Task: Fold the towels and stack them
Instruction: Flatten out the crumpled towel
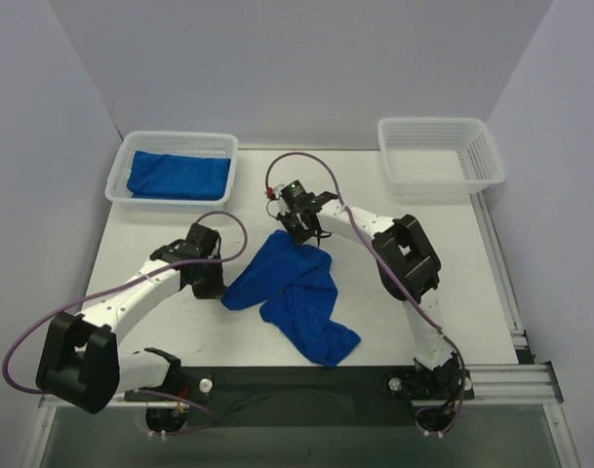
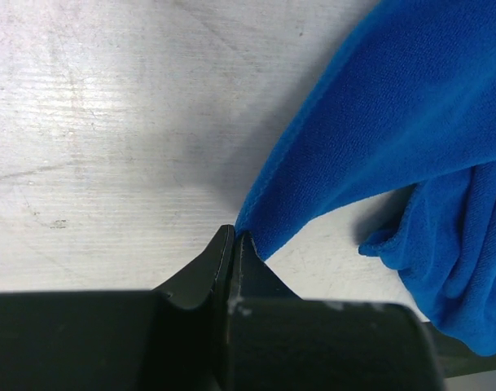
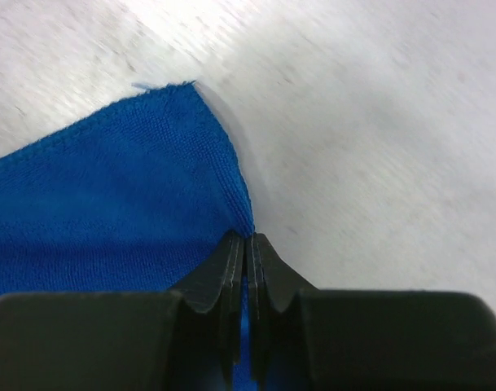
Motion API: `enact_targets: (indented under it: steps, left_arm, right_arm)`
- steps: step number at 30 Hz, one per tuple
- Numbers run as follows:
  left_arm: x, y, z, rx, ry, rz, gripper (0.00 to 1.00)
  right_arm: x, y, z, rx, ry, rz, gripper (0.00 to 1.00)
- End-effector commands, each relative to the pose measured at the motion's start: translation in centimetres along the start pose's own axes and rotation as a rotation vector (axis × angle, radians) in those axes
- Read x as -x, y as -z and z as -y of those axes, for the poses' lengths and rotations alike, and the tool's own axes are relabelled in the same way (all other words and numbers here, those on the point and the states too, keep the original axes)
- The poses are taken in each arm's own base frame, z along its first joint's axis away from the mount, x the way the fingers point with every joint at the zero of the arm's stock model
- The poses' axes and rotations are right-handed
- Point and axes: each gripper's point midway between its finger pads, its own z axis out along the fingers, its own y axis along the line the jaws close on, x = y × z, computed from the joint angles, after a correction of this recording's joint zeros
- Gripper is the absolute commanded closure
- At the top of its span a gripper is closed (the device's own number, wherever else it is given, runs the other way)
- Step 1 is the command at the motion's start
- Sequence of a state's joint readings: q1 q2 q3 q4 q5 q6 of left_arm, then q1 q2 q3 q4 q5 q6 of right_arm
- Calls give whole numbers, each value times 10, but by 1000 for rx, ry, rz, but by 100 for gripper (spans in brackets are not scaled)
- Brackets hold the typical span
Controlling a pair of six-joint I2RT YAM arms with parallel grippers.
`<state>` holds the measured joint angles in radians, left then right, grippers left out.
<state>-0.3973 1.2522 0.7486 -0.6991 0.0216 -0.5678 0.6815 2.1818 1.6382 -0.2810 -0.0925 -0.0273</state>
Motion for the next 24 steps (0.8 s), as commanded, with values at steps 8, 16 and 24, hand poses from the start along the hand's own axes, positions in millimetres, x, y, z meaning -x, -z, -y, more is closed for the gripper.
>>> enact_targets:
  steps: [8, 16, 24]
  left_arm:
    - [40, 30, 42, -171, -113, 74, 100]
    - [24, 2, 41, -164, -129, -72, 100]
    - [9, -8, 33, -146, -131, -145, 100]
  right_arm:
    - [-36, 138, 46, -282, -164, 116, 98]
    - [-143, 116, 1, -139, -336, -108, 69]
    - [-96, 140, -1, 36, -299, -3, 43]
